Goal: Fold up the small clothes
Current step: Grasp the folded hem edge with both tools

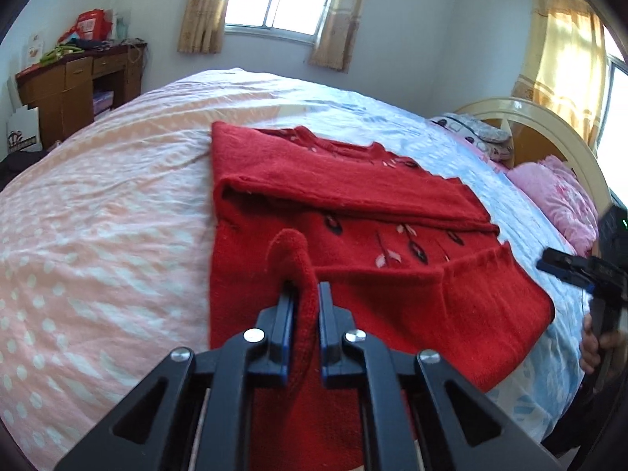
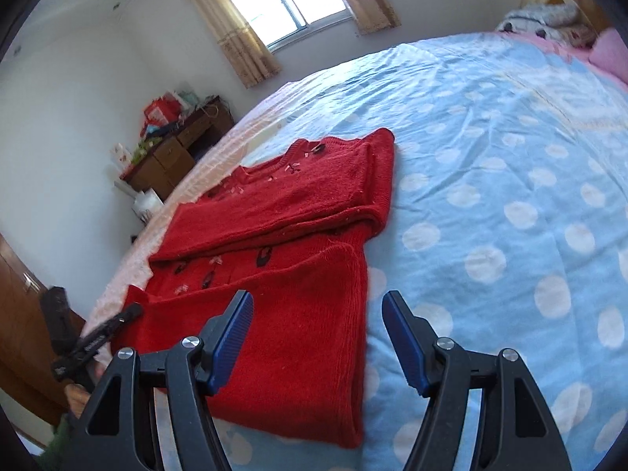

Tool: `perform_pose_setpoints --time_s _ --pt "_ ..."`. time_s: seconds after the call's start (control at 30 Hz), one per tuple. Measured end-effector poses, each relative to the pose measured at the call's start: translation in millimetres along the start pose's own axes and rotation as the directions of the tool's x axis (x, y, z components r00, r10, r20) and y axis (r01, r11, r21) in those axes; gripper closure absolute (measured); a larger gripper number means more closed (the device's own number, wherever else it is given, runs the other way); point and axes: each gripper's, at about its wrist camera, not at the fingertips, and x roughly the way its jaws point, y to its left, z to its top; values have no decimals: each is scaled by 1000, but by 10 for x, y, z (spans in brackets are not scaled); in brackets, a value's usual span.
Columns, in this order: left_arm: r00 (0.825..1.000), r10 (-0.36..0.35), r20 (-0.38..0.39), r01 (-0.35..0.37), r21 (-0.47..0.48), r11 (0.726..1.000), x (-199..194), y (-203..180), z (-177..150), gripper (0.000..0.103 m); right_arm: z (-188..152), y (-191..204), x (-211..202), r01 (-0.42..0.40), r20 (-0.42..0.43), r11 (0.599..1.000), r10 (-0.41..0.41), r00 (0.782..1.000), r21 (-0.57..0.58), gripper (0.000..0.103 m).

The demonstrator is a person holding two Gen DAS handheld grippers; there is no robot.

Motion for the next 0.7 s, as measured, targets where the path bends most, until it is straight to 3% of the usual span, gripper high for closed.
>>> perform_pose_setpoints --time_s 0.1,0.17,0.23,0.27,0.3,0.33,0.37,0.43,0.47,0.6,0.7 --pt "999 10 -34 -10 4 1000 71 11 14 83 46 84 234 32 -39 997 -35 999 -74 34" --pt "999 9 -50 -9 -13 1000 89 46 39 47 64 127 386 50 -66 993 -57 996 -106 34" --pt "999 -10 -52 8 -33 999 97 85 36 43 62 158 513 58 -90 991 -69 994 -122 34" --pt "999 -13 -47 11 -35 999 90 88 32 44 47 182 555 68 -88 989 -81 993 -135 34" --pt "999 -12 -42 11 -29 1000 83 79 20 45 33 208 556 80 -74 985 -92 993 -154 48" --pt "999 -8 -36 7 -21 1000 77 73 7 53 21 244 542 94 -55 979 -106 993 -183 63" --pt "1000 -3 -31 2 -17 1000 73 70 -9 69 8 275 530 114 -48 972 -126 991 -208 83" --pt "1000 -9 -29 8 -36 999 72 99 -25 89 -12 301 469 122 -34 968 -133 991 -220 86" --pt "1000 -16 -18 15 -49 999 50 120 -30 94 -25 306 418 119 -20 969 -126 992 -215 93" --pt "997 -29 77 33 -57 998 -156 124 -52 95 -86 365 184 136 36 967 -132 991 -213 95" --pt "996 -49 78 53 -51 997 -183 107 -59 95 -130 402 42 130 64 972 -119 991 -198 97"
